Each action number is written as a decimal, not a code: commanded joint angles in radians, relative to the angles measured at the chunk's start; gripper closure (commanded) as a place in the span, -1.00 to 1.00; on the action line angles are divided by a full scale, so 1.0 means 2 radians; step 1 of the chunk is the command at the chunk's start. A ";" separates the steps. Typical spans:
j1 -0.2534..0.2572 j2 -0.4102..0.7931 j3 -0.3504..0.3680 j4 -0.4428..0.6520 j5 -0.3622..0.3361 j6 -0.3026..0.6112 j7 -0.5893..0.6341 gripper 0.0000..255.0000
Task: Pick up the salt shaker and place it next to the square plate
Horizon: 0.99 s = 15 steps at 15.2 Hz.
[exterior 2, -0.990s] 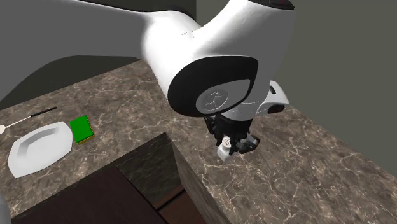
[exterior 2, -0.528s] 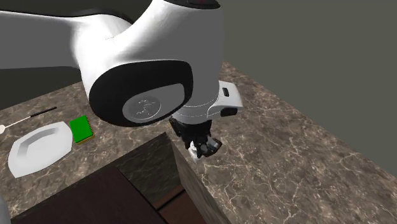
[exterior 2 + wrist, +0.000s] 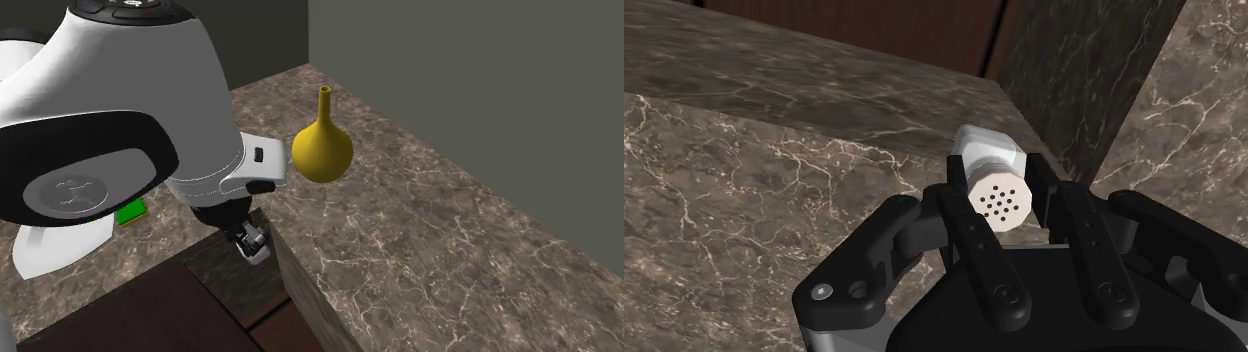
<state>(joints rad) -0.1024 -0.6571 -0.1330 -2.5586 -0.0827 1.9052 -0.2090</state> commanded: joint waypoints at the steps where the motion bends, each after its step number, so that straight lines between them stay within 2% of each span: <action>1: 0.004 -0.038 0.015 -0.025 0.006 -0.014 0.016 1.00; 8: 0.031 -0.181 0.070 -0.100 0.045 -0.082 0.071 1.00; 15: 0.081 -0.314 0.139 -0.142 0.112 -0.172 0.142 1.00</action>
<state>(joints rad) 0.0426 -1.2446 0.1226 -2.8286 0.1180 1.5889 0.0513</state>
